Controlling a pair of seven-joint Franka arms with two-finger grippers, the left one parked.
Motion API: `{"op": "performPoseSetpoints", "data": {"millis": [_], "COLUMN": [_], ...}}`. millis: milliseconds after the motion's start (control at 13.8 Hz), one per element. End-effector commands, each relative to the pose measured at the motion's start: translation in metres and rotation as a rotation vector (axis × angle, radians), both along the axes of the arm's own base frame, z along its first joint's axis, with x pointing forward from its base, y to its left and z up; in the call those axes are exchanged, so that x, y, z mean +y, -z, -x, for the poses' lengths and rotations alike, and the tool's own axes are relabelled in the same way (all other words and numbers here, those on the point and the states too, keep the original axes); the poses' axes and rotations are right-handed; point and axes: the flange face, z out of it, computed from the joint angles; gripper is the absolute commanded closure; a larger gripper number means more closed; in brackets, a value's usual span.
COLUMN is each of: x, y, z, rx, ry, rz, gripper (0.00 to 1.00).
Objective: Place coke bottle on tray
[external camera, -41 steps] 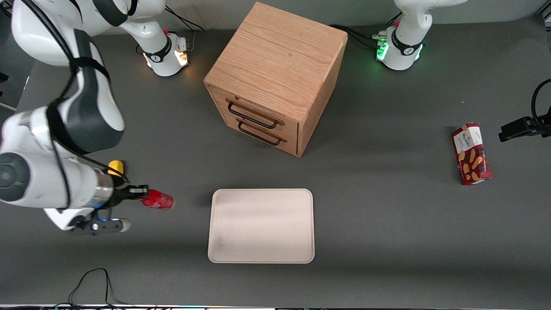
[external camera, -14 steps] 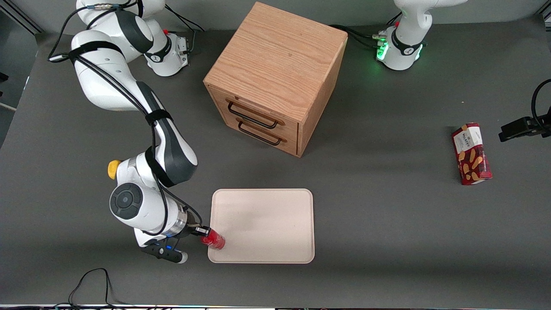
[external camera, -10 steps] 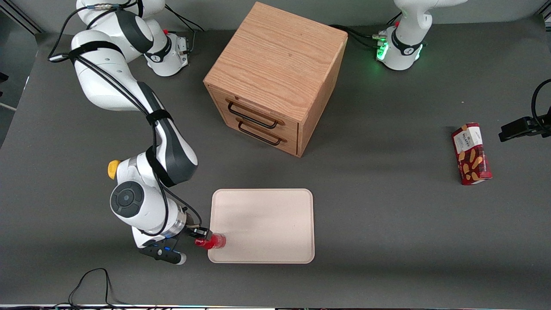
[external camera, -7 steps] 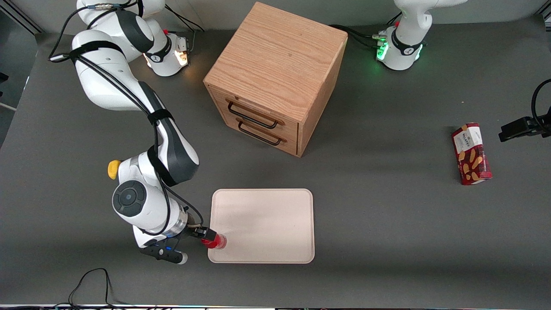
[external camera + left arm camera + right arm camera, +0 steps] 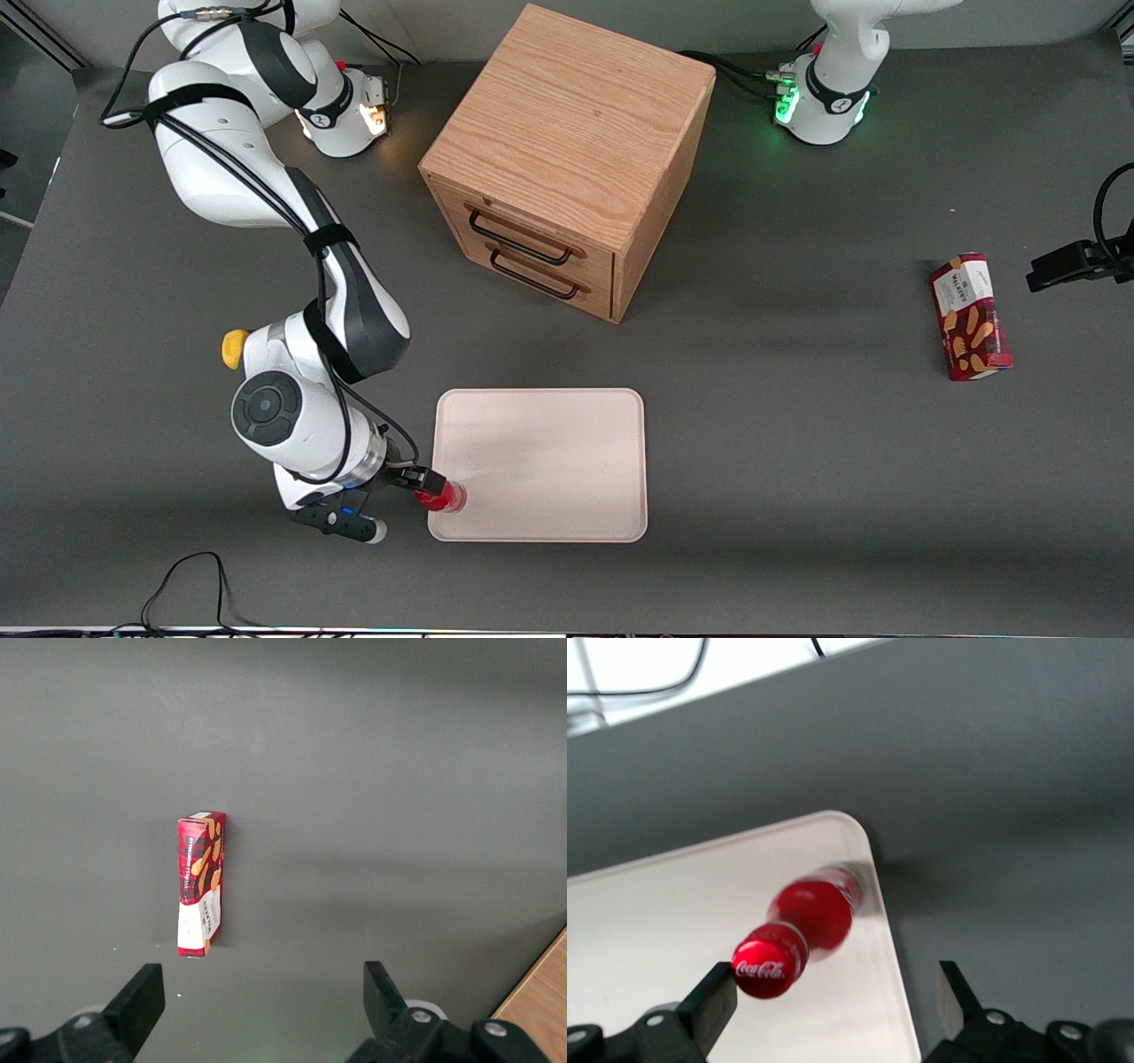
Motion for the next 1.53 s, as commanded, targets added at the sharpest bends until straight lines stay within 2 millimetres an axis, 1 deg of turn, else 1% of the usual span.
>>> {"op": "performPoseSetpoints", "data": {"millis": [0, 364, 436, 509, 582, 655, 727, 800, 873, 1018, 1091, 1164, 1309, 1382, 1455], "x": [0.003, 0.002, 0.002, 0.0, -0.006, -0.011, -0.029, -0.051, -0.068, -0.1, -0.123, -0.146, -0.191, -0.211, -0.228], "y": [-0.019, -0.06, -0.074, -0.094, -0.111, -0.127, -0.143, -0.156, -0.166, -0.178, -0.186, -0.192, -0.2, -0.2, -0.203], "z": [0.006, 0.024, 0.03, 0.039, 0.049, 0.06, 0.065, 0.071, 0.08, 0.101, 0.112, 0.123, 0.15, 0.164, 0.183], "rx": [0.024, 0.092, 0.11, 0.131, 0.169, 0.212, 0.244, 0.285, 0.318, 0.352, 0.362, 0.367, 0.375, 0.368, 0.345], "ry": [0.012, 0.007, 0.001, -0.009, -0.026, -0.078, -0.125, -0.16, -0.186, -0.22, -0.224, -0.264, -0.327, -0.336, -0.338], "rz": [0.039, 0.064, 0.067, 0.074, 0.096, 0.109, 0.086, 0.05, 0.052, 0.063, 0.068, 0.068, 0.076, 0.084, 0.063], "gripper": [0.0, 0.0, 0.0, 0.0, 0.0, 0.0, 0.0, 0.0, 0.0, 0.0, 0.0, 0.0, 0.0, 0.0, 0.0]}}
